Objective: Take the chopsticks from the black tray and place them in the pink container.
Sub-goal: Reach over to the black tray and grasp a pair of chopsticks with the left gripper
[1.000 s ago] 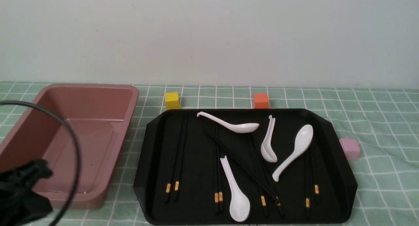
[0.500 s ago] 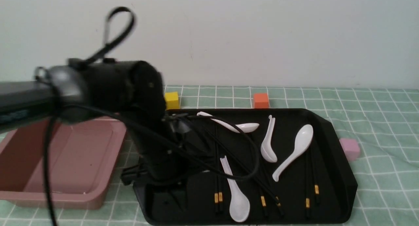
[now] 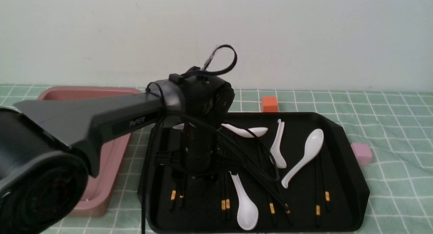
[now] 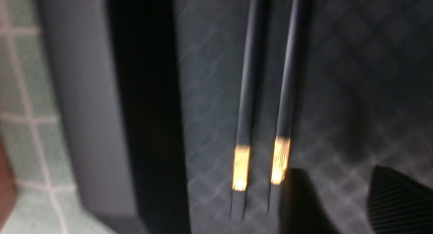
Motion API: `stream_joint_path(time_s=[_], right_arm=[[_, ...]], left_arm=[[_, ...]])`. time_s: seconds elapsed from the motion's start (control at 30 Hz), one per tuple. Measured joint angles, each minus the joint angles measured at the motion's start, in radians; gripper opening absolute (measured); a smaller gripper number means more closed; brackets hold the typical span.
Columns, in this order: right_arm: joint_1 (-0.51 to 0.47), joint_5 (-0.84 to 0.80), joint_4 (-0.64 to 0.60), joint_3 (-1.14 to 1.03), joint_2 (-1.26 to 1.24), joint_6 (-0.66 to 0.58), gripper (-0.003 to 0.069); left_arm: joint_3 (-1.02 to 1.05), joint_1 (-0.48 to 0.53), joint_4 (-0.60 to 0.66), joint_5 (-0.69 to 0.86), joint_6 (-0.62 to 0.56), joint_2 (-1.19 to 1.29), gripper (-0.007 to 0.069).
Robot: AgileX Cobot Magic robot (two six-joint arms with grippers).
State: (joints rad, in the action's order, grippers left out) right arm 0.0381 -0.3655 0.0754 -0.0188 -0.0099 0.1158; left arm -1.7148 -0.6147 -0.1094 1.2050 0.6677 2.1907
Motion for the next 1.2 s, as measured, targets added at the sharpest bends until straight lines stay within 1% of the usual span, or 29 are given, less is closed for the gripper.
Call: stream_joint_path(time_s=[0.1, 0.17, 0.3, 0.47, 0.63, 0.77, 0.83, 0.93, 1.03, 1.07, 1.2], right_arm=[[0.000, 0.000, 0.000, 0.000, 0.000, 0.000, 0.0240], [0.000, 0.000, 0.000, 0.000, 0.000, 0.000, 0.0240], [0.000, 0.000, 0.000, 0.000, 0.000, 0.000, 0.0240], [0.000, 0.000, 0.000, 0.000, 0.000, 0.000, 0.0240], [0.000, 0.000, 0.000, 0.000, 0.000, 0.000, 0.0240], [0.000, 0.000, 0.000, 0.000, 0.000, 0.000, 0.0240], [0.000, 0.000, 0.000, 0.000, 0.000, 0.000, 0.0240], [0.000, 0.000, 0.000, 0.000, 0.000, 0.000, 0.0240], [0.000, 0.000, 0.000, 0.000, 0.000, 0.000, 0.0240], [0.000, 0.000, 0.000, 0.000, 0.000, 0.000, 0.0240], [0.000, 0.000, 0.000, 0.000, 0.000, 0.000, 0.0240]], left_arm=[[-0.006, 0.000, -0.046, 0.001, 0.010, 0.004, 0.0428], [-0.009, 0.000, -0.081, 0.002, 0.020, 0.003, 0.0448], [-0.009, 0.002, -0.118, 0.003, 0.024, 0.003, 0.0459], [-0.009, 0.041, -0.058, 0.003, 0.009, 0.003, 0.0460], [-0.009, 0.069, -0.038, -0.017, -0.003, 0.016, 0.0453], [-0.016, 0.069, -0.020, -0.026, -0.026, 0.035, 0.0415], [-0.023, 0.070, -0.006, -0.026, -0.043, 0.043, 0.0376], [-0.032, 0.070, 0.014, -0.026, -0.067, 0.054, 0.0268], [-0.032, 0.070, 0.026, -0.034, -0.074, 0.053, 0.0120], [-0.032, 0.070, 0.028, -0.035, -0.074, 0.051, 0.0103], [-0.025, 0.070, 0.056, -0.025, -0.075, 0.032, 0.0116]])
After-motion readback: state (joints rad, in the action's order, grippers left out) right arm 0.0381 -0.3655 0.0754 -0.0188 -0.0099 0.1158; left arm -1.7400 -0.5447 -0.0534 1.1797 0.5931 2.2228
